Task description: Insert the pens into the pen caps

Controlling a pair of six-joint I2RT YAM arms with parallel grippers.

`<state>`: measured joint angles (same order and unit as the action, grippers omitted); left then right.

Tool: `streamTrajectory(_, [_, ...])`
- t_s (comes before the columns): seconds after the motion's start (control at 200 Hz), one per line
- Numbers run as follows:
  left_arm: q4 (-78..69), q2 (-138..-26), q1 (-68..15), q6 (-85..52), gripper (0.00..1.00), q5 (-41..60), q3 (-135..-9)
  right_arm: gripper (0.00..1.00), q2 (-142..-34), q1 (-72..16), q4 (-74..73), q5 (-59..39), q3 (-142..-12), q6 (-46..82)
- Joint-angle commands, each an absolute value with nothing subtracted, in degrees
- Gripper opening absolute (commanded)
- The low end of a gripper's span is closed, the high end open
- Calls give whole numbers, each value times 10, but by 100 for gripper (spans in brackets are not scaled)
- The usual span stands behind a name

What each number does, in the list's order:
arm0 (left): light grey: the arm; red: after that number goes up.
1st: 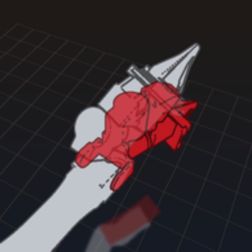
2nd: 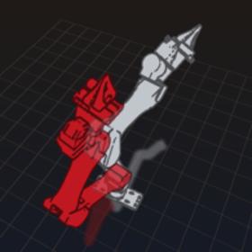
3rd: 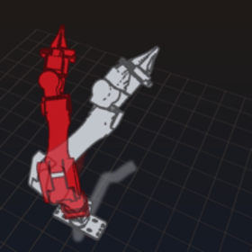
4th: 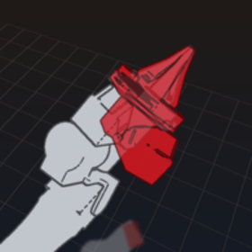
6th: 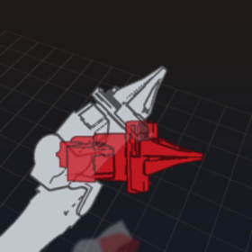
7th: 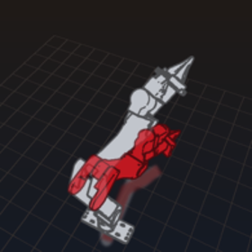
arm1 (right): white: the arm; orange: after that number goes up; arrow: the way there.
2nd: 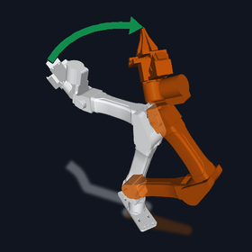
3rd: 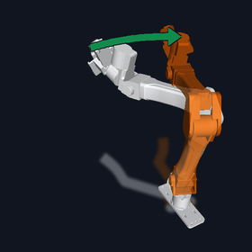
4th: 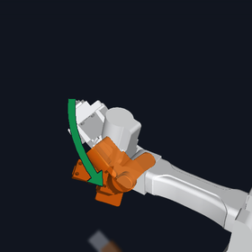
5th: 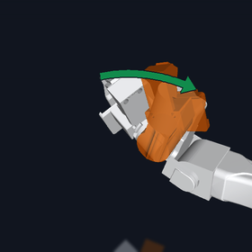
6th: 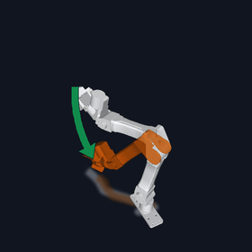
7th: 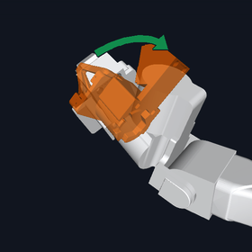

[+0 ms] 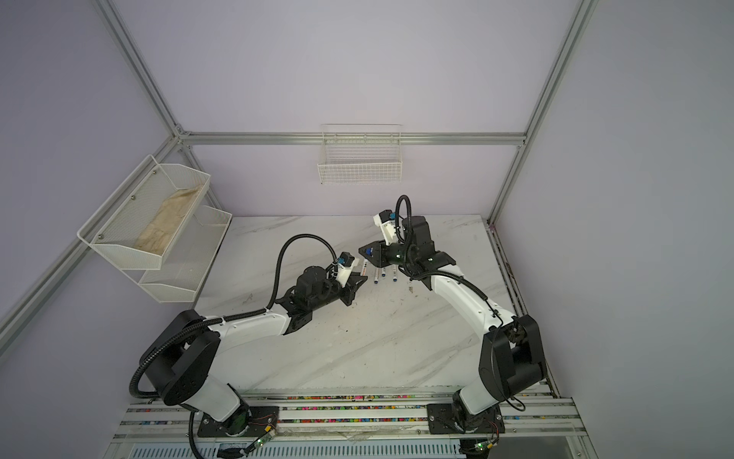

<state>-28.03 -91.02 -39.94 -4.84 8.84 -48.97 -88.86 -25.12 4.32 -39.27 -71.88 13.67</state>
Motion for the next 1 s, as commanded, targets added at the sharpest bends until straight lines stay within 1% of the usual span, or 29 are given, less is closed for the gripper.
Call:
streamTrajectory(0.0, [-365,-905,-410,-42,0,91,-474,26,-903,-259,70,-411,-726,146])
streamTrajectory(0.29, [-363,-907,-414,-55,0,95,-467,26,-884,-258,59,-390,-729,140])
streamTrajectory(0.495, [-363,-917,-421,-65,0,97,-462,28,-856,-258,43,-351,-723,132])
streamTrajectory(0.76, [-363,-922,-426,-68,0,100,-464,32,-836,-258,20,-327,-711,131])
streamTrajectory(0.89, [-363,-921,-427,-69,0,99,-465,31,-838,-257,19,-330,-707,133])
streamTrajectory(0.995, [-363,-917,-427,-70,0,98,-468,28,-841,-257,19,-333,-701,136])
